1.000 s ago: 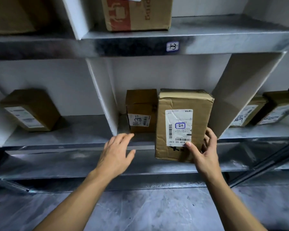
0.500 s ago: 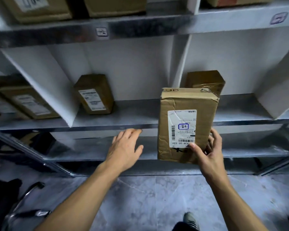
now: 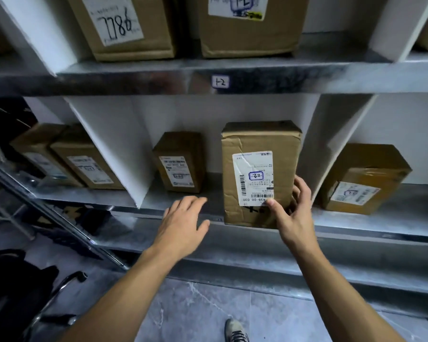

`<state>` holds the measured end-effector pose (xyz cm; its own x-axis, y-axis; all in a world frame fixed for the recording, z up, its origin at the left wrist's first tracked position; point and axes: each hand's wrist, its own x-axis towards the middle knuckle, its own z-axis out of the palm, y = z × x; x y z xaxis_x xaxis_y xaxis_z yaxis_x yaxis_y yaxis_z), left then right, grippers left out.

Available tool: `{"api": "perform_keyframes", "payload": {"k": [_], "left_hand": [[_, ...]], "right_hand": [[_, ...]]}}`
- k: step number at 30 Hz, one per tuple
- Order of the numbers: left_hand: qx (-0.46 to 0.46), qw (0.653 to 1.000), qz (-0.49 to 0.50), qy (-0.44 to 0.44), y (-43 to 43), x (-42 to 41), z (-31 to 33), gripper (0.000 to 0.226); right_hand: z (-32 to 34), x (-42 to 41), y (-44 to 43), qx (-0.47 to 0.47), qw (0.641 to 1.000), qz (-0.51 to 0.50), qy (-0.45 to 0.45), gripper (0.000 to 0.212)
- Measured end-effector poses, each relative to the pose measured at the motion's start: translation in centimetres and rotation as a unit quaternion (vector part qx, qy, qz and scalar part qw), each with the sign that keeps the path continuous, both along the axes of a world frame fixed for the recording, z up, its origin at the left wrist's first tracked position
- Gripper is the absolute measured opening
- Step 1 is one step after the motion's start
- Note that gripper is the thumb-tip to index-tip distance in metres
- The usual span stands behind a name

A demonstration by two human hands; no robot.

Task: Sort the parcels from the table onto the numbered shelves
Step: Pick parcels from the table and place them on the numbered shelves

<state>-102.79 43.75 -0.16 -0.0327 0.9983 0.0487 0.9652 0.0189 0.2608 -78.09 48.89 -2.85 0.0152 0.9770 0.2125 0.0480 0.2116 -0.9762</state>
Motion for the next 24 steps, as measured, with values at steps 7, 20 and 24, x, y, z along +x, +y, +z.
{"api": "perform_keyframes", "payload": {"k": [7, 20, 24], "left_hand": [[0.006, 1.000, 0.009, 0.007, 5.4, -0.2, 0.2, 0.055], [0.000, 1.000, 0.003, 0.021, 8.9, -0.3, -0.2, 0.055], [-0.007, 0.999, -0.005, 0.047, 8.7, 0.1, -0.4, 0.055]], "right_hand": [[-1.2, -1.7, 9.0, -0.043, 0.999, -0.021, -0.023, 0.073], [-4.2, -1.4, 10.4, -0.102, 0.994, 0.022, -0.042, 0.077], [-4.1, -1.5, 10.6, -0.115, 0.992, 0.019, -0.048, 0.076]]}}
